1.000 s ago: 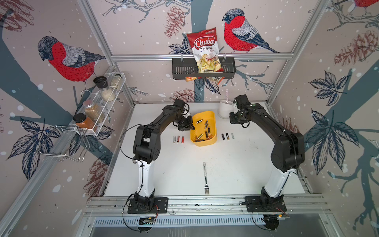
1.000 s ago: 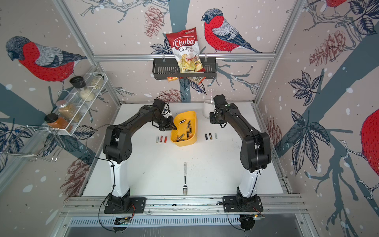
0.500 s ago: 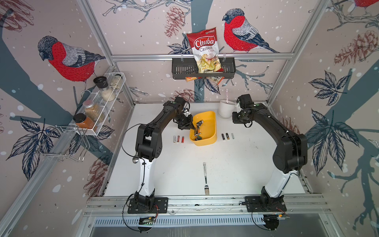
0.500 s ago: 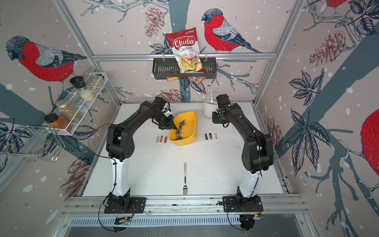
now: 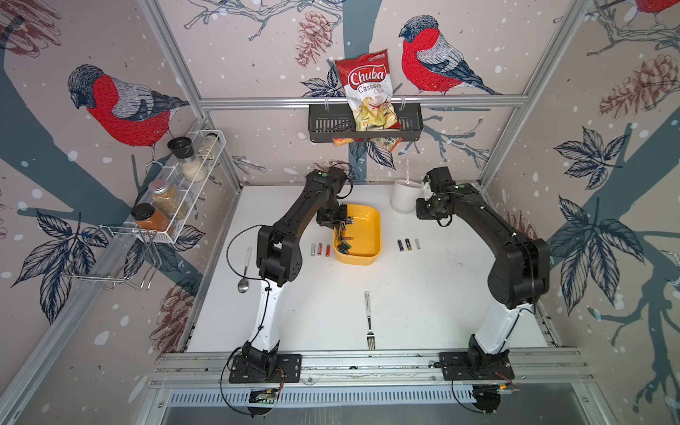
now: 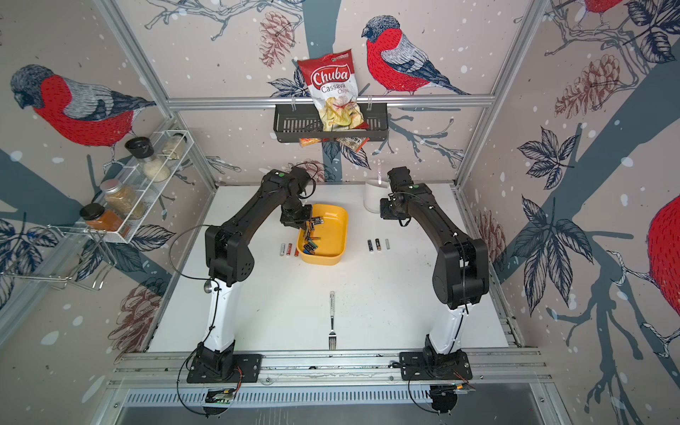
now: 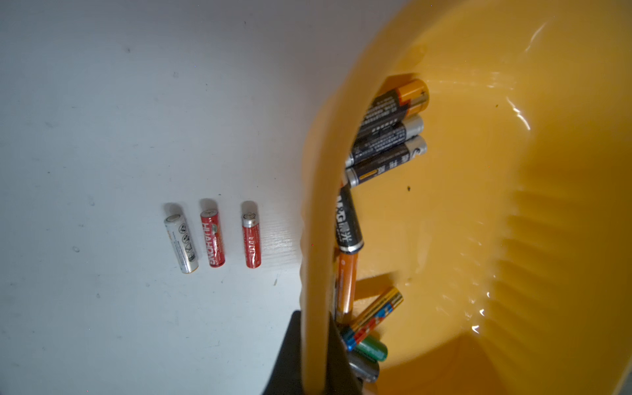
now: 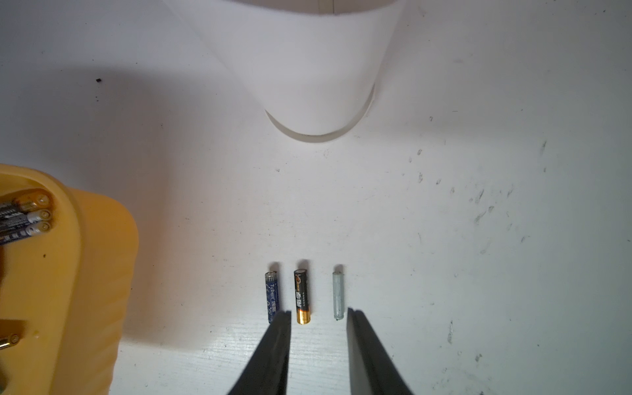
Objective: Take the batteries out of the storage box
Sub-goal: Adjust the storage box at the center of the board.
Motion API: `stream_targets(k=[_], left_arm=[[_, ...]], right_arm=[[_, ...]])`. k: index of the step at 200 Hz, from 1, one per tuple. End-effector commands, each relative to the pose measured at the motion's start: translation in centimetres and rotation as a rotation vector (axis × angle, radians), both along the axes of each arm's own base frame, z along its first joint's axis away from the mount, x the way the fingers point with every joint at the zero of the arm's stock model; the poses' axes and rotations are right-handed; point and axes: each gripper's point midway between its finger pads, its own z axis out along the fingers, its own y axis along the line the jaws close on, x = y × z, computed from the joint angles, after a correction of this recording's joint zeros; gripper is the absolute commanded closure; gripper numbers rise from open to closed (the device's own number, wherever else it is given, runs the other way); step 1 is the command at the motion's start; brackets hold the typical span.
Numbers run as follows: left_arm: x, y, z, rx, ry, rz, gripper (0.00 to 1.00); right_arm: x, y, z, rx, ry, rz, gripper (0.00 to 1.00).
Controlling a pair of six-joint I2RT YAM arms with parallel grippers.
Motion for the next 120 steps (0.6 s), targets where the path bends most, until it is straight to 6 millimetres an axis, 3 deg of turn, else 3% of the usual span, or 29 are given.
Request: stream_targets(k=[1,52,88,120], left_arm=[[-1.1,1.4,-1.1,0.066,0.056,0.018,1.0],[-1.2,0.5,-0.9,0.012,0.075,0.018,1.0],[-1.9,1.0,-1.7,0.033,0.104,0.01,1.0],[-2.0,-2.5,-0.7,-0.211,0.134,-0.021,1.0]], right_arm=[[-0.1,-0.1,0.1,0.0,0.006,0.014,0.65],[-0.1,-0.2,0.2,-0.001,0.008,0.012,0.65],[0.1,0.0,0.2,0.009,0.006,0.01,0.65],[0.0,-0.1,0.1,0.006,0.011,0.009,0.65]])
